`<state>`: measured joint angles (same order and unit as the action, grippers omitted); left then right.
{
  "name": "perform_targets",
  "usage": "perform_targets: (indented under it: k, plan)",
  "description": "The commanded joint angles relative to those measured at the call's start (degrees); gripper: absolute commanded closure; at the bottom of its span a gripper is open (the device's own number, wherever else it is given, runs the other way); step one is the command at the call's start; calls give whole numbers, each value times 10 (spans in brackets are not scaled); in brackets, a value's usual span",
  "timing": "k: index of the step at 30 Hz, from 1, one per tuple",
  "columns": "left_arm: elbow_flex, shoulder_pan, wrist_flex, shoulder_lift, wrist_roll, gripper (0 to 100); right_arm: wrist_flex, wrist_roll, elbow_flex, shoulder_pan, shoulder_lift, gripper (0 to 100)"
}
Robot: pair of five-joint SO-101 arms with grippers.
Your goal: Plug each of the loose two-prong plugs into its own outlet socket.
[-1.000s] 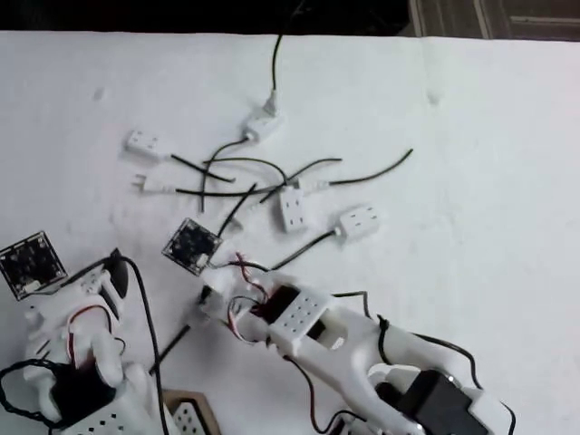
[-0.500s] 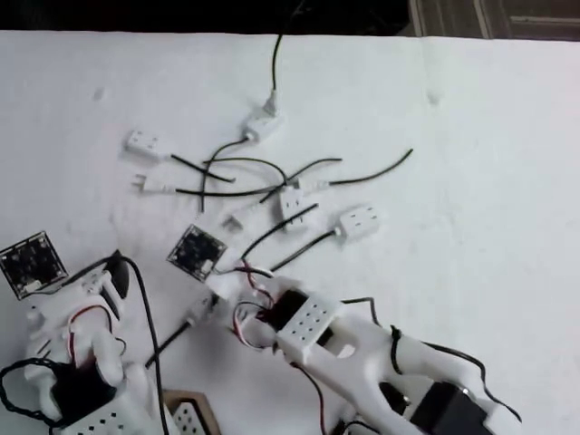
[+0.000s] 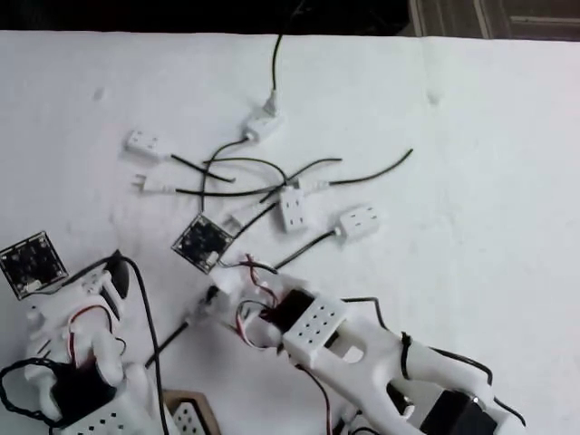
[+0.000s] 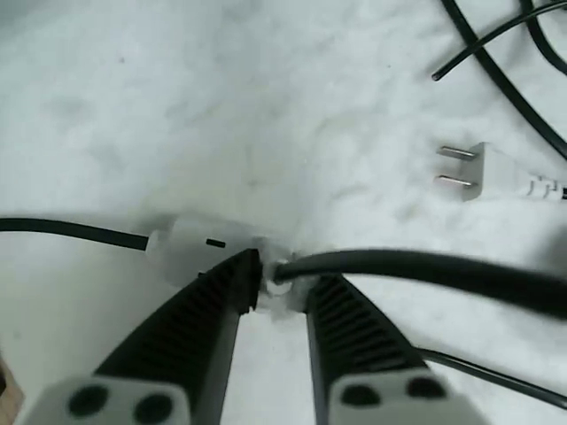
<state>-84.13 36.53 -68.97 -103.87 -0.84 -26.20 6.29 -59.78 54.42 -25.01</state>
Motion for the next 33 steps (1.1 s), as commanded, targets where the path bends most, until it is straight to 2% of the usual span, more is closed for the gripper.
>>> perform_targets:
  k: [1,11,16,20,24,26,30,33]
  plan:
    - [3,2,18,-5,3,691,0,2,-4,3,-7,981]
    - [3,2,18,-5,3,691,1,33,23,6,124,981]
    - [3,2,18,-5,3,689,-2,33,26,6,119,981]
    - [3,2,18,-5,3,688,-31,33,29,6,74,966]
    - [3,2,20,-5,3,688,-107,29,29,5,-14,845]
    - [5,2,20,-5,3,688,-151,29,29,4,-66,817]
    - [6,-24,20,-5,-3,688,-224,29,26,4,-179,854]
    - [7,-65,20,-5,-38,688,-273,29,26,3,-259,913]
